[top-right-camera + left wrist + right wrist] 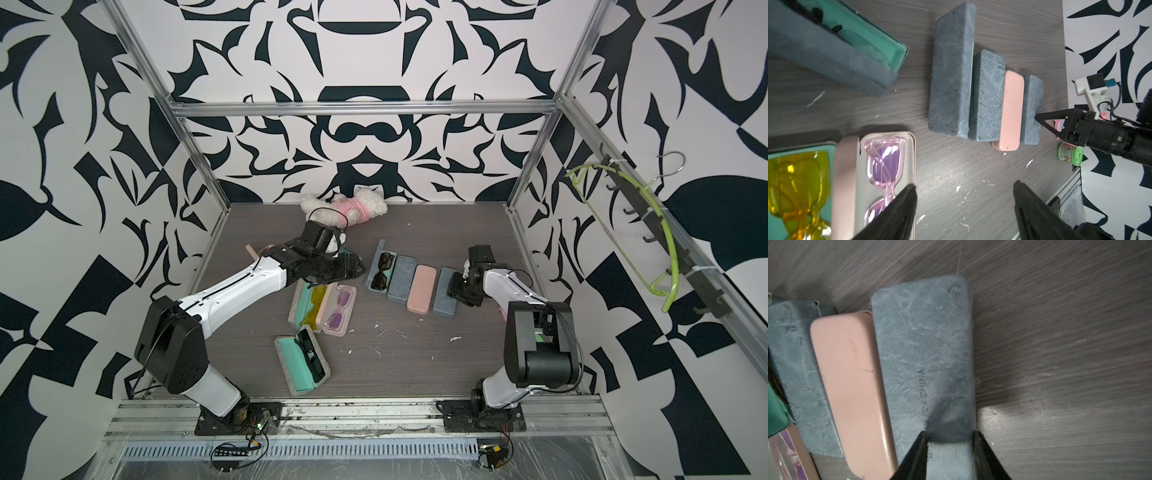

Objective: Close the glasses case
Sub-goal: Pick up the glasses case at the center of the board.

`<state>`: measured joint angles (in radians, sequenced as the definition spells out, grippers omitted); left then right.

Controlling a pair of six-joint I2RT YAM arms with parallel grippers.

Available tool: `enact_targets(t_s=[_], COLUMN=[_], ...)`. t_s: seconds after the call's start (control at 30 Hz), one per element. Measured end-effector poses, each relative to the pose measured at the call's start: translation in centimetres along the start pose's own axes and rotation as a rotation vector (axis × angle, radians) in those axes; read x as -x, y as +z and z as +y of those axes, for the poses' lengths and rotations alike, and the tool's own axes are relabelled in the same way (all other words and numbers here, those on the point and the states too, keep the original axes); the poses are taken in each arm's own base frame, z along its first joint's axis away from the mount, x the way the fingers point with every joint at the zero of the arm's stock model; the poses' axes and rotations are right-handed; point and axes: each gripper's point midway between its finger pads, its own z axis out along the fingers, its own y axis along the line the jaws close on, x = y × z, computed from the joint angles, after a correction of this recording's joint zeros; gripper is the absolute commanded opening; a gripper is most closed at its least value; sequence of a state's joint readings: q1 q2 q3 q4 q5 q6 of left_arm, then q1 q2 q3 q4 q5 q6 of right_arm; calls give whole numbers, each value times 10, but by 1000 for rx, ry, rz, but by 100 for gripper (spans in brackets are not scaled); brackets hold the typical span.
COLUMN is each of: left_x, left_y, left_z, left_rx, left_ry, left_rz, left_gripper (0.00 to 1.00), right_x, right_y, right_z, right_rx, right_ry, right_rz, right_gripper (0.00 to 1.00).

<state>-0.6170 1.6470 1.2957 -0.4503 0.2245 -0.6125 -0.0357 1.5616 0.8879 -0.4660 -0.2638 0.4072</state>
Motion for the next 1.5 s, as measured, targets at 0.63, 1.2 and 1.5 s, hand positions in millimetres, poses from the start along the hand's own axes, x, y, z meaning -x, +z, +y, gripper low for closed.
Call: enact_targets(t_s=[0.63,1.2,1.5], left_x=[25,34,27], left_y=[60,92,106], left_z=[1,16,19], left_rx=[15,119,197], left_ry=[62,140,200], left_rz=[90,134,167], left_gripper=[70,60,52], right_x=[11,-23,-42], right_y=[-23,-86,-90], right_z=[21,47,52], right_rx=[91,240,264], right_ry=[-45,-108,-132], right_rz=[-75,-154,-128], right_gripper=[49,58,58])
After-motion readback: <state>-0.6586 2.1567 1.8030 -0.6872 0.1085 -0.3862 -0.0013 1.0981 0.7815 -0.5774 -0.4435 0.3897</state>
